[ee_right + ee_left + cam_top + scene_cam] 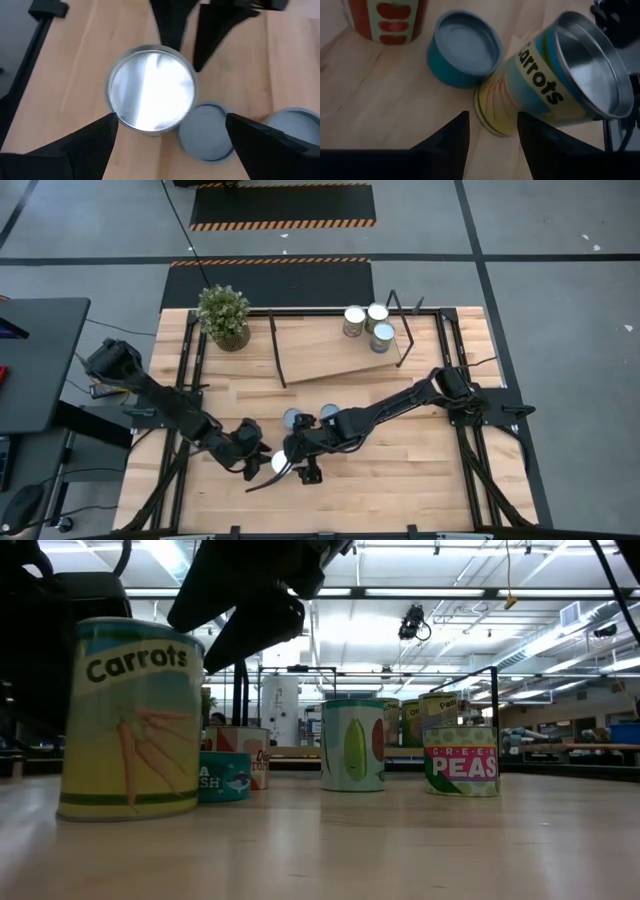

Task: Pick and place cans onto a shelf
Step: Put the canned carrots can on the shelf

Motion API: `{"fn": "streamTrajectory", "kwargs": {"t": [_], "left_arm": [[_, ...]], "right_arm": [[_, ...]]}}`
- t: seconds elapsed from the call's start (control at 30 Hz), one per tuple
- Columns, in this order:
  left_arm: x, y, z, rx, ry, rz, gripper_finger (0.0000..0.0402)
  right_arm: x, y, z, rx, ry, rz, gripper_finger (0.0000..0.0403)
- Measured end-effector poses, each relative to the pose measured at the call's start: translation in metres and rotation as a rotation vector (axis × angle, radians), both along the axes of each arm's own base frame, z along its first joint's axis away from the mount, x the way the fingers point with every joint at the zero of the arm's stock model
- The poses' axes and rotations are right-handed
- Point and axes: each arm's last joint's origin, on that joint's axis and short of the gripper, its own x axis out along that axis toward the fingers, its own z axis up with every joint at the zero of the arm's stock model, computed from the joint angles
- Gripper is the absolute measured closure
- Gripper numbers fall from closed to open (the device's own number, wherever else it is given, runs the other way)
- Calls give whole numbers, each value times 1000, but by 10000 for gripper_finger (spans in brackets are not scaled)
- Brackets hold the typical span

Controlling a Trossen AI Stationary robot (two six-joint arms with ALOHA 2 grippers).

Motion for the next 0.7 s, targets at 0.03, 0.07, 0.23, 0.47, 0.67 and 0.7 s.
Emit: {"fn": "streamTrajectory", "kwargs": {"t": [0.03,0.07,0.23,0.47,0.67,0.7], "left_arm": [[1,-1,-1,0,-4,3,230],[2,-1,-2,0,-7,7,230],[9,-1,-7,-17,-37,36,230],[15,-2,-5,-55,-16,-52,230],[17,-9,1,-3,-18,-114,230],[18,-10,2,10,-30,-104,230]], "right_arm": [[-1,1,-1,-1,5,3,23],[-1,1,-1,-4,13,7,23],[-4,1,-3,1,51,21,23],[-13,-1,-8,19,163,12,23],[-18,2,-10,32,212,-6,23],[-18,4,-10,33,209,-3,23]]}}
